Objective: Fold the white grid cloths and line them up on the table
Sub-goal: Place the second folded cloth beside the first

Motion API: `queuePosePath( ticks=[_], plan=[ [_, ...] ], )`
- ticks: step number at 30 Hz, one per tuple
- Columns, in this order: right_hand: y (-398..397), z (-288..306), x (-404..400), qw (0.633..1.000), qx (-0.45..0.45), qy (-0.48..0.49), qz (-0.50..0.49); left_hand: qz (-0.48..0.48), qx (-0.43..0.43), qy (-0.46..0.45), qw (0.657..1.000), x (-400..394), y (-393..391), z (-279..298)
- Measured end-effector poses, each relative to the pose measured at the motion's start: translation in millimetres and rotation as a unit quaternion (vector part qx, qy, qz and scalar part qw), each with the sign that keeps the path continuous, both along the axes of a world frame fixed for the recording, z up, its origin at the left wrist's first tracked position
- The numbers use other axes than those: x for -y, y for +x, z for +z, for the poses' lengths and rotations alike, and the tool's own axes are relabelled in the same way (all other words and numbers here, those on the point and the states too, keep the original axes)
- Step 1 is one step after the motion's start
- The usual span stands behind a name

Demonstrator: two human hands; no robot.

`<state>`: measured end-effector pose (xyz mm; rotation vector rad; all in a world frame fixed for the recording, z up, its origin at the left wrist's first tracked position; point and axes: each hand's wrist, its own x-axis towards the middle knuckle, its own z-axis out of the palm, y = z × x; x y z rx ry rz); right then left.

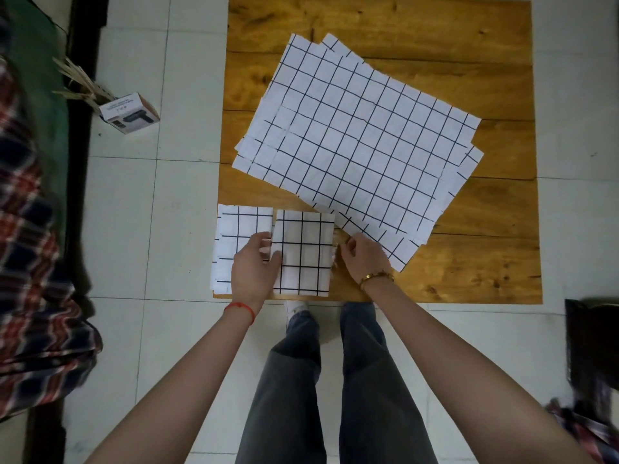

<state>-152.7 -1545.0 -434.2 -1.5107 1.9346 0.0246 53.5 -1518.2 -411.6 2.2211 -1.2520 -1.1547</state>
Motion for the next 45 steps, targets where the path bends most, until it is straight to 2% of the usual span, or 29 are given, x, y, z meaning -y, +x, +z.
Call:
queuePosePath(
  ticks=[5, 8, 11, 15, 18, 24, 31, 35, 42, 45],
  plan=[
    [-23, 4, 37, 0.996, 0.004, -0.086, -0.012, -0.050, 0.047, -0.054, 0.996, 29, -1, 6],
    [-31, 2, 61, 0.995, 0.019, -0.094, 0.011, -0.058, 0.071, -0.090, 0.992, 51, 1, 4],
    [-35, -2, 81, 0.994, 0.005, -0.085, 0.071, -0.079, 0.078, -0.112, 0.988, 72, 2, 2],
    [-34, -13, 97, 0.982, -0.018, -0.073, 0.174, -0.130, 0.083, -0.095, 0.983, 97, -4, -6],
    [-39, -20, 102, 0.975, -0.026, -0.065, 0.211, -0.175, 0.089, -0.092, 0.976, 109, -14, -11],
    [-67, -26, 112, 0.973, -0.008, -0.071, 0.219, -0.206, 0.107, -0.078, 0.970, 124, -37, -16],
    [-135, -22, 140, 0.983, -0.004, -0.092, 0.160, -0.234, 0.117, -0.059, 0.963, 136, -62, -19],
    [-175, -15, 164, 0.983, -0.038, -0.108, 0.147, -0.258, 0.137, -0.049, 0.955, 143, -82, -20],
    [-214, -7, 190, 0.974, -0.159, -0.098, 0.131, -0.276, 0.149, -0.032, 0.949, 151, -105, -18],
    [-211, -3, 192, 0.972, -0.160, -0.121, 0.121, -0.284, 0.158, -0.040, 0.945, 155, -105, -16]
  ],
)
